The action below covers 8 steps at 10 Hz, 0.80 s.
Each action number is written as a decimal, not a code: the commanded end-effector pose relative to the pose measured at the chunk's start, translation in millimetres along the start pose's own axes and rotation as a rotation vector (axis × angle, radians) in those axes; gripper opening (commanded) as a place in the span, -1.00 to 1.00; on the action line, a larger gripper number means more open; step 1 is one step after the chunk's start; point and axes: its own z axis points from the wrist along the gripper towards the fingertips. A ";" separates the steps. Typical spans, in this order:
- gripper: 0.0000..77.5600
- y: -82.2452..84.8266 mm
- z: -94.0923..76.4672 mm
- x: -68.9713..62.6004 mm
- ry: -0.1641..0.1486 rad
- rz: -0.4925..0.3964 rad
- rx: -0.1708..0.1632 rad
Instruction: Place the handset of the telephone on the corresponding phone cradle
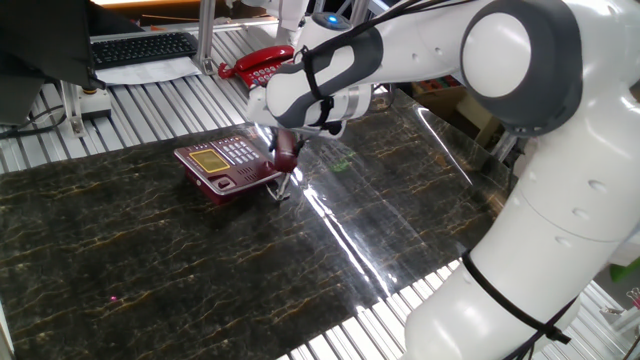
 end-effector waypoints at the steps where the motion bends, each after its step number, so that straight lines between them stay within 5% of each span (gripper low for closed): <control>1: -0.97 6.9 -5.9 4.5 -0.010 0.289 -0.019; 8: -0.97 6.9 -5.9 4.5 -0.007 0.459 -0.010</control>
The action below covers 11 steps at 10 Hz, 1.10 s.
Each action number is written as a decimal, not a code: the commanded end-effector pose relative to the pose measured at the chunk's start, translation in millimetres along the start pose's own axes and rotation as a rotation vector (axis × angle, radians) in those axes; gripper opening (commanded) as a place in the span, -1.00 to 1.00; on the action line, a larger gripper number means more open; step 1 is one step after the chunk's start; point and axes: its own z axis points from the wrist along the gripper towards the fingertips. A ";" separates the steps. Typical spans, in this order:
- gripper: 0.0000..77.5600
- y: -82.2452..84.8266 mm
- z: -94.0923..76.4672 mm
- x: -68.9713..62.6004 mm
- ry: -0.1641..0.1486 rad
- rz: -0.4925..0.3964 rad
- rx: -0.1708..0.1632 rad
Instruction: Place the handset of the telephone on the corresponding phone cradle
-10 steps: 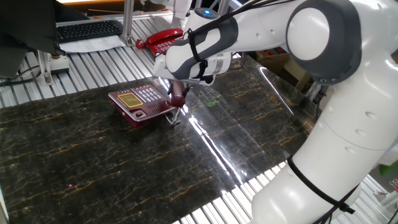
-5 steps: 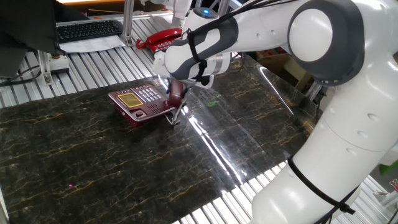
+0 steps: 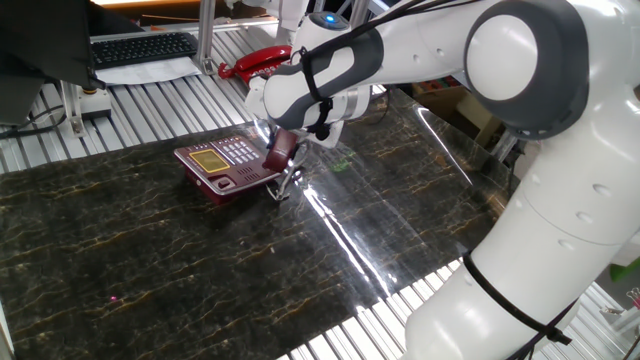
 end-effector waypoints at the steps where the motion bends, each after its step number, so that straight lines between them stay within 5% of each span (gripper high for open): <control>1: -0.97 1.6 -2.5 0.3 0.000 0.171 -0.008; 3: -0.97 1.6 -2.5 0.3 0.004 0.121 0.002; 5: -0.97 1.6 -2.5 0.3 -0.003 -0.142 0.061; 7: -0.97 1.6 -2.5 0.3 0.042 -0.438 0.071; 11: -0.97 1.6 -2.5 0.3 0.065 -0.482 0.047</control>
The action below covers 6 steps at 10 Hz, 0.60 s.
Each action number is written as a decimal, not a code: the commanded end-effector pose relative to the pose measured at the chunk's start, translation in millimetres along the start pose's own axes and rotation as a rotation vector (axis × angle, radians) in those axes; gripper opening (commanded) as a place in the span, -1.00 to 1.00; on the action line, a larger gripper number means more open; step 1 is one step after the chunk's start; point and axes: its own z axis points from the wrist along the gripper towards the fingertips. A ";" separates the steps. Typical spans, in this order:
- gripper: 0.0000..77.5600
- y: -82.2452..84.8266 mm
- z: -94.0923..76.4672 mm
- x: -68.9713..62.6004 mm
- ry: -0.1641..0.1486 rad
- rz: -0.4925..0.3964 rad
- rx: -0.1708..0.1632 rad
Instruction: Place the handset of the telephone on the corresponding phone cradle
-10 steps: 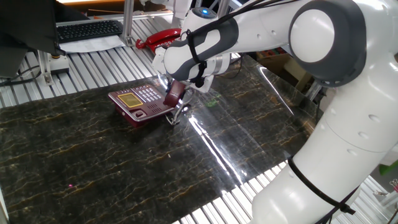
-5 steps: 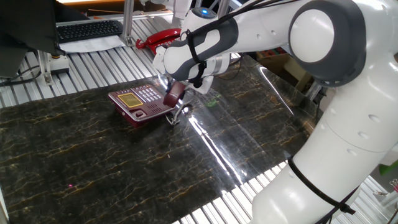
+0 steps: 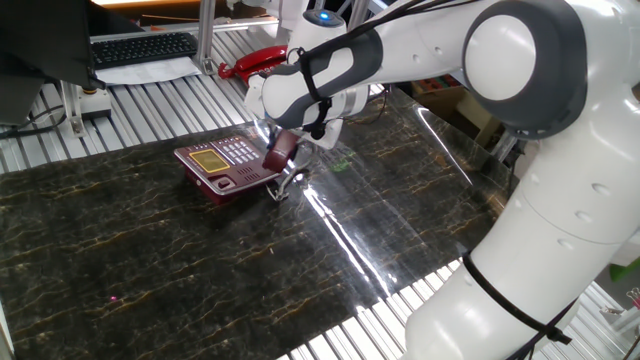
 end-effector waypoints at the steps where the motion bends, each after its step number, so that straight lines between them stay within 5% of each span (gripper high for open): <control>1: -0.97 2.8 -1.8 -0.1 0.062 -0.418 0.002; 6: -0.97 38.2 -5.6 34.0 0.070 -0.077 -0.013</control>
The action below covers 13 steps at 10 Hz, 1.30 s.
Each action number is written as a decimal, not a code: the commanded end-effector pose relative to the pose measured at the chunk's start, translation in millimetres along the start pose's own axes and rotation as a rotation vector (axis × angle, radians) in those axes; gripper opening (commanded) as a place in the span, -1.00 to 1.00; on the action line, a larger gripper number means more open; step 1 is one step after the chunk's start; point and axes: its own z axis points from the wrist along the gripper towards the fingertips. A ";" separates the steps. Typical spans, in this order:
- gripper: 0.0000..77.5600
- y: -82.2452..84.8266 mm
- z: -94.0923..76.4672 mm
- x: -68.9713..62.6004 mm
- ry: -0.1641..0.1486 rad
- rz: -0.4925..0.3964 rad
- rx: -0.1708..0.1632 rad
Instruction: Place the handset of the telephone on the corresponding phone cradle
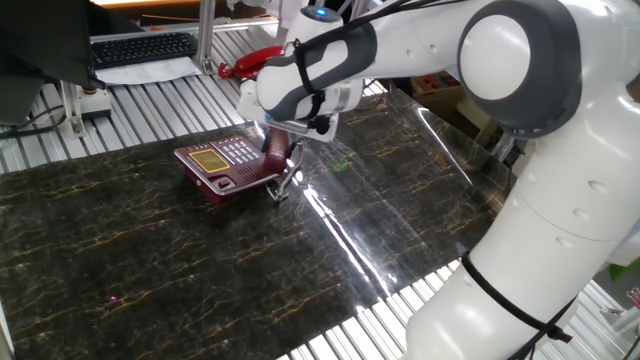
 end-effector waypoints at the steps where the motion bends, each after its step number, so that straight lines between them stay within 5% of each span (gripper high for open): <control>1: -0.97 32.3 -5.1 22.0 0.023 0.120 -0.011; 4: -0.97 46.2 -1.7 32.7 -0.014 0.379 -0.048; 11: -0.97 50.7 -1.1 35.0 -0.030 0.664 -0.086; 12: -0.97 50.7 -1.1 35.0 -0.033 0.673 -0.090; 13: -0.97 50.7 -1.1 35.0 -0.019 0.531 -0.047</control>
